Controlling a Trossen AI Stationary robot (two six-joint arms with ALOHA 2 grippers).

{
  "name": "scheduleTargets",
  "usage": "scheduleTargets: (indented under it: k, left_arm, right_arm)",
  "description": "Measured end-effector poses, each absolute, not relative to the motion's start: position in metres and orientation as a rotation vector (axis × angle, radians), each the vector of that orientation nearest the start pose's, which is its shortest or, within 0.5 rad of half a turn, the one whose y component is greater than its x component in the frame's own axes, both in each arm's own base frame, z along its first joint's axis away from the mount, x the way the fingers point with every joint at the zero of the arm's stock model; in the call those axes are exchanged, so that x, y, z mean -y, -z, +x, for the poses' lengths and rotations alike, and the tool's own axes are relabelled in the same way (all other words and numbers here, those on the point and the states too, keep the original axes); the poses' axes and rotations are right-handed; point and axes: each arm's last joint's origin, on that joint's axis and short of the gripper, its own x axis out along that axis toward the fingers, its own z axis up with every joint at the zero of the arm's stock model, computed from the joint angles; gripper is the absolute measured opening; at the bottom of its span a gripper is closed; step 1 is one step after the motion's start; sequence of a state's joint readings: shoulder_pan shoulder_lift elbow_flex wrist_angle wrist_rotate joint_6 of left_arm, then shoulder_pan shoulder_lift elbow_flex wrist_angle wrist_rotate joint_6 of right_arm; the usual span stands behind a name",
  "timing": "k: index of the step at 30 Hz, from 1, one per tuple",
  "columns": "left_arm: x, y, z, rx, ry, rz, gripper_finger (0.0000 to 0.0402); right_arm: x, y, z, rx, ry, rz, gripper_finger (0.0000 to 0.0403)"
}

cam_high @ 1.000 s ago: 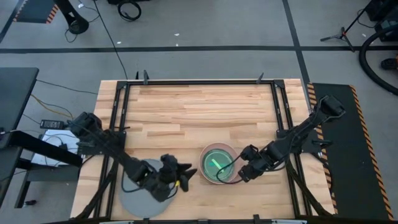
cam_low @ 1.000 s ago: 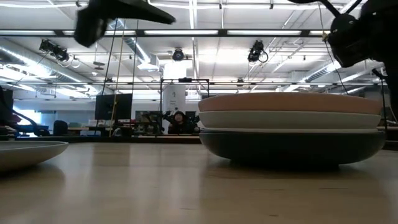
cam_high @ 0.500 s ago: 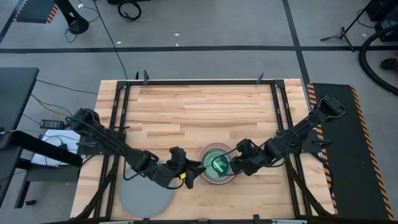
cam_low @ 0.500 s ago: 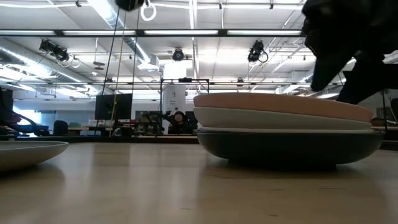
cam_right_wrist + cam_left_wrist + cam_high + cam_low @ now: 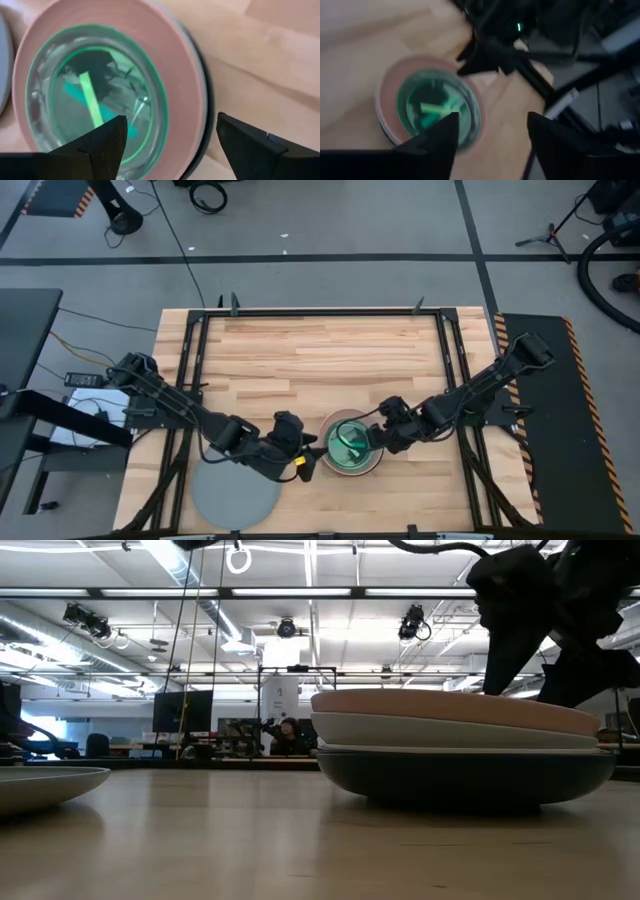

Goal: Stack plastic plates
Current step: Stack the stacked plates on top of the gray plate

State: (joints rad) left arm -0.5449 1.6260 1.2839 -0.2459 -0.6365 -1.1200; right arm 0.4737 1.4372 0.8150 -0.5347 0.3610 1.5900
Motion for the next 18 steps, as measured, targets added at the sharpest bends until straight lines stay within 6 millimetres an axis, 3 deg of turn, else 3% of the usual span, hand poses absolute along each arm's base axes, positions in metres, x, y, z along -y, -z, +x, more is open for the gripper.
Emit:
scheduleTargets:
  k: [4,8,14,18]
  left_arm:
    - [0.166,-0.293,0.316,-0.457,-0.294,-0.797,0.0302]
    - [0.144,-0.309,0.310,-0.478,-0.289,-0.777,0.0347]
    - [0.115,-0.331,0.286,-0.492,-0.366,-0.805,0.0356]
    - [0.106,-0.334,0.277,-0.467,-0.463,-0.834,0.0357]
  right_arm:
    - [-0.103,-0.185,0.239,-0.885,0.660,0.989,0.0315]
    - [-0.094,-0.190,0.241,-0.880,0.654,1.002,0.0340]
    - [-0.077,-0.207,0.241,-0.823,0.619,1.013,0.0380]
    - [-0.065,-0.218,0.239,-0.789,0.607,1.019,0.0390]
